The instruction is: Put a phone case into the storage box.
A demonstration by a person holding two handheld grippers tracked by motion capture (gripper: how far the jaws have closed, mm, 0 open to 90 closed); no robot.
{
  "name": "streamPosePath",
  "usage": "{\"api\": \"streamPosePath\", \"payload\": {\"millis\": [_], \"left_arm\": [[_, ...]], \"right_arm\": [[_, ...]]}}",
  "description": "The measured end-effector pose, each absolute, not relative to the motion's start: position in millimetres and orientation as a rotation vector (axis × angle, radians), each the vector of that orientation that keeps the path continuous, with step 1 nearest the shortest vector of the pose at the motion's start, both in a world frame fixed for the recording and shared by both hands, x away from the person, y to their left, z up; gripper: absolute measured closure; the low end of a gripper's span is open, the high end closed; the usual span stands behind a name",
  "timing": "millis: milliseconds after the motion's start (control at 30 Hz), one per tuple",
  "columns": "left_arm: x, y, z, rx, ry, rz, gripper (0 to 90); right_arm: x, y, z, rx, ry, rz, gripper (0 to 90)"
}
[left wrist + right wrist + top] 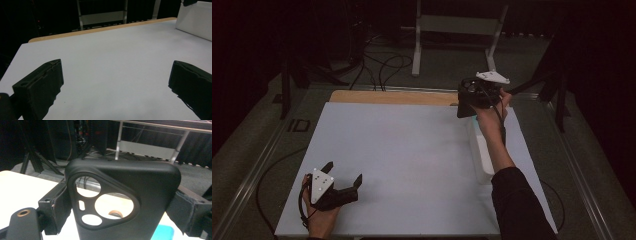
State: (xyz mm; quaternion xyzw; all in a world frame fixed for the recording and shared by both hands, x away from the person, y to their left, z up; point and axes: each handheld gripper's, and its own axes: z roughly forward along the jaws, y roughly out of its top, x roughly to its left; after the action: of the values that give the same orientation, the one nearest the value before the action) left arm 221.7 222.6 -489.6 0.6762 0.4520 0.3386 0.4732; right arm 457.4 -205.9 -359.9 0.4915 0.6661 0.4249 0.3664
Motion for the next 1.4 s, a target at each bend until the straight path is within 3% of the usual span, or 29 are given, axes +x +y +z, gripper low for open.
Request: {"api": "streamPosePath", "payload": {"millis": [1400], "left_arm": [[221.7, 221.8, -489.8, 1.659, 1.106, 0.829, 0.2]], "right_arm": [[463.6, -248.6, -369.9, 1.392, 1.624, 0.989, 13.6]]}}
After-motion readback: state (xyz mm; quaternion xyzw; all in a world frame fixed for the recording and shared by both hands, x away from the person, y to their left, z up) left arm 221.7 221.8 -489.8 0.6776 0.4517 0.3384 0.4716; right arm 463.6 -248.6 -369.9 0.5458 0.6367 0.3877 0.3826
